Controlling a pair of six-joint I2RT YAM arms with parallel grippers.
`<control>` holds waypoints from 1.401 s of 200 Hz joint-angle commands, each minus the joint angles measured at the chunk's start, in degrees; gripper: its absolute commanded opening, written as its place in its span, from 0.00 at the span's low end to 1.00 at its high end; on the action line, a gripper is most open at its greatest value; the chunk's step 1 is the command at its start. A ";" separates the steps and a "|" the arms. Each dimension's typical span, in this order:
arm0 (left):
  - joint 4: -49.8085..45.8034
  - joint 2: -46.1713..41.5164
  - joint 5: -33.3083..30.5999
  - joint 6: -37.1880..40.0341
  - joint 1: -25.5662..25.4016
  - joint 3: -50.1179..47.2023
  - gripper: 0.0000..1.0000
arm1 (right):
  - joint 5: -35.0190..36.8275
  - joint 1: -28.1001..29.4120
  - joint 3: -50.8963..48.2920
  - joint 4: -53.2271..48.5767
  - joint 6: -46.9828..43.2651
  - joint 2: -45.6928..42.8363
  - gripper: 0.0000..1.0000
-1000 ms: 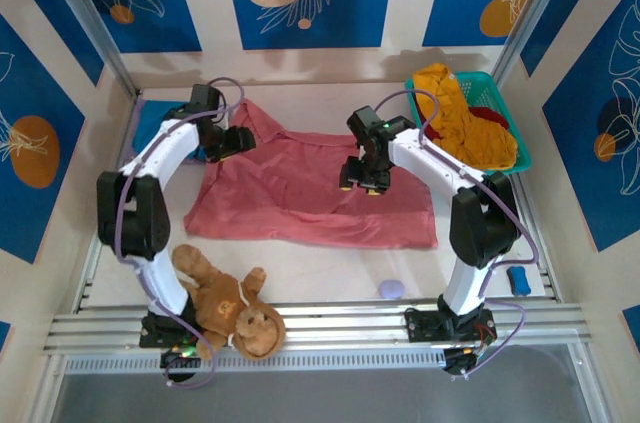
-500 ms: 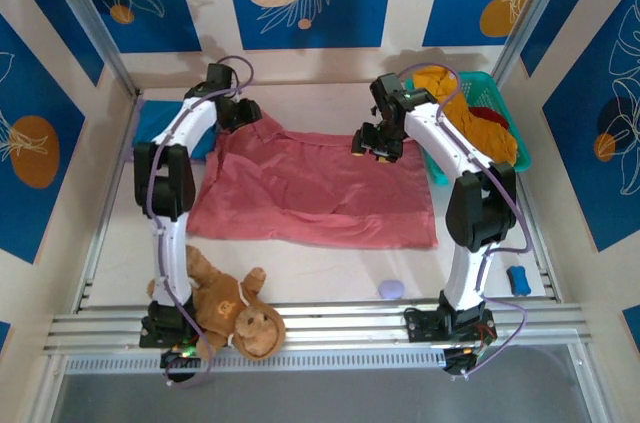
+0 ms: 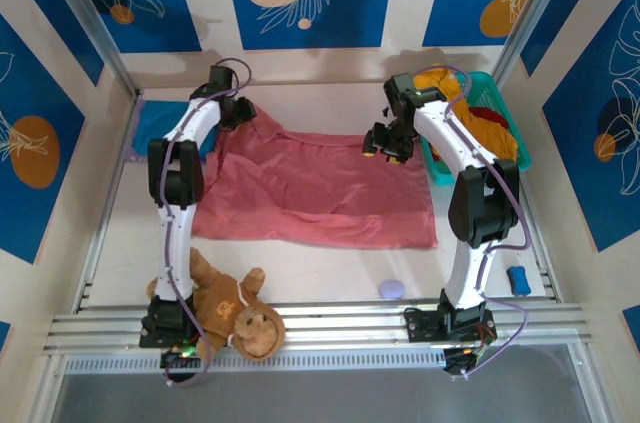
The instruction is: Fold and stack the t-shirts
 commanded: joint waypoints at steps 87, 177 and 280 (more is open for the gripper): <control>5.62 7.06 2.64 -3.53 1.09 7.19 0.34 | -4.41 -0.63 -0.29 -0.42 -0.37 0.86 0.57; 8.02 9.08 3.34 -5.35 1.71 9.30 0.29 | -4.46 0.16 1.84 -0.94 -0.29 2.46 0.56; 10.50 9.70 4.32 -7.10 1.76 10.19 0.17 | -4.33 -0.26 2.24 -1.03 -0.50 2.59 0.56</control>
